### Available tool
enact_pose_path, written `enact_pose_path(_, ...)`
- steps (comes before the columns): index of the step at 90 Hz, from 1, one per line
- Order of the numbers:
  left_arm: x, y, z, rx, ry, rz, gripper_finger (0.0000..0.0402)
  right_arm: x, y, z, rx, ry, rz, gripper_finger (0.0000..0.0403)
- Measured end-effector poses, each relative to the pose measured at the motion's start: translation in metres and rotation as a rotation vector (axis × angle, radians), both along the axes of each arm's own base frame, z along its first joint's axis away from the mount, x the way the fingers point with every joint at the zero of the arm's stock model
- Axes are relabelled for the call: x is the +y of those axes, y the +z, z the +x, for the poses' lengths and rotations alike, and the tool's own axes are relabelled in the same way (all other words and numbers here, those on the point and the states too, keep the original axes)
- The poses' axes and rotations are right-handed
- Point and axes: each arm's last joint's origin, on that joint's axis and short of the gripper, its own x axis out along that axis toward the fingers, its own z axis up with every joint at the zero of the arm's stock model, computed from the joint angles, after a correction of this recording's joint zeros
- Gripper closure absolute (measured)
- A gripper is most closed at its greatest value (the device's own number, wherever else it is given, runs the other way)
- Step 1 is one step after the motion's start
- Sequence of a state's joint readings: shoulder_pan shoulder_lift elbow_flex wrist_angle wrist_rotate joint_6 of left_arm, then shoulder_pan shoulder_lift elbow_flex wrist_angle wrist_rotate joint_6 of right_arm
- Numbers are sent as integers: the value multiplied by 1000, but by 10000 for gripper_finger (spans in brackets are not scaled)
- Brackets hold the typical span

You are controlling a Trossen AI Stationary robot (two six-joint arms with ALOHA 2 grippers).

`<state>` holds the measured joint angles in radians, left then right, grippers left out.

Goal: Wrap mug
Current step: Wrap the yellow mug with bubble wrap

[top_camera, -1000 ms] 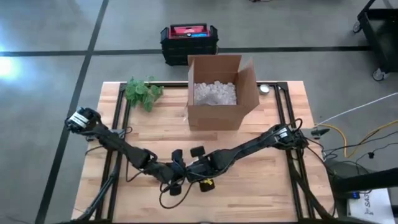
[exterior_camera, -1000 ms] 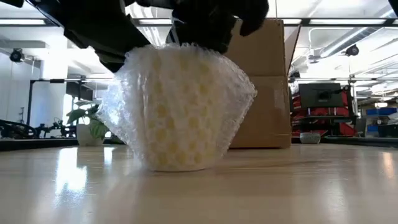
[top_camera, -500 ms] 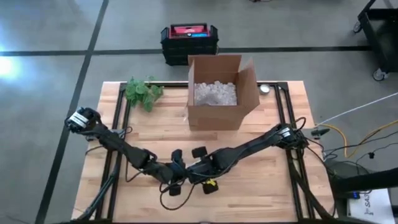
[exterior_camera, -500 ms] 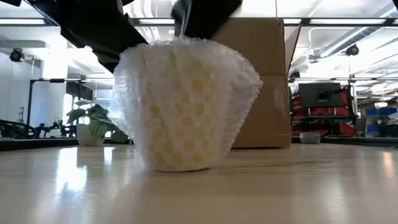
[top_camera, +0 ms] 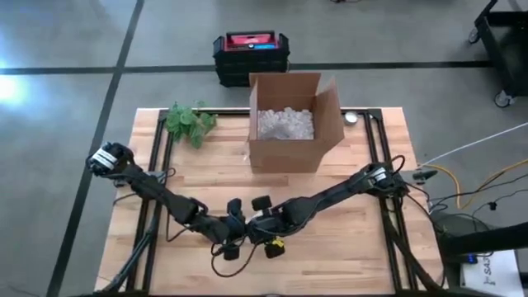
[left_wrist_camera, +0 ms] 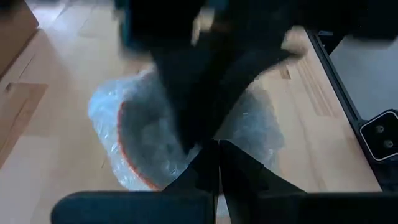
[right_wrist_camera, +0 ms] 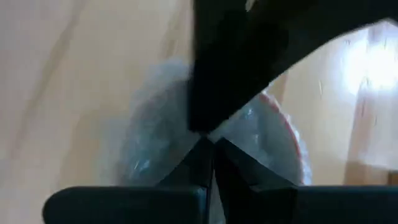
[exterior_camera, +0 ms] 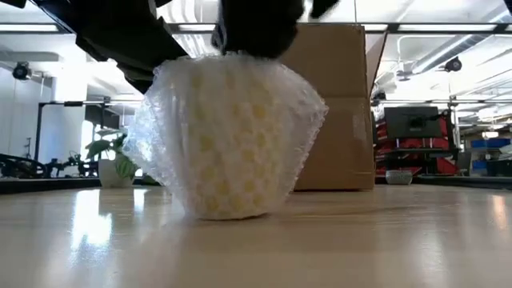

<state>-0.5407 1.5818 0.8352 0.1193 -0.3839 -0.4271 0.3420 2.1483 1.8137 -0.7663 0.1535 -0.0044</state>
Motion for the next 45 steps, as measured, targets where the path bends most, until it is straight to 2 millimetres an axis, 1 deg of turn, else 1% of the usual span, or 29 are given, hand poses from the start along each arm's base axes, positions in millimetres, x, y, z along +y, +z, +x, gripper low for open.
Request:
enact_pose_path(5, 0, 1, 0, -3, 0, -2, 402, -2, -9, -1, 17, -9, -7, 400)
enact_pose_path(9, 0, 1, 0, -4, 0, -3, 402, -3, -12, -2, 24, -12, -13, 400)
enact_pose_path(15, 0, 1, 0, -5, 2, 0, 402, -3, -12, -2, 27, -13, -13, 400)
enact_pose_path(20, 0, 1, 0, -4, 0, 0, 402, 0, -7, -2, 25, -8, -12, 400)
enact_pose_path(31, 0, 1, 0, 0, -3, 0, 402, 7, 13, -4, 24, 11, -10, 400)
enact_pose_path(45, 0, 1, -1, 4, -6, 0, 402, 15, 55, -18, 26, 11, 7, 400)
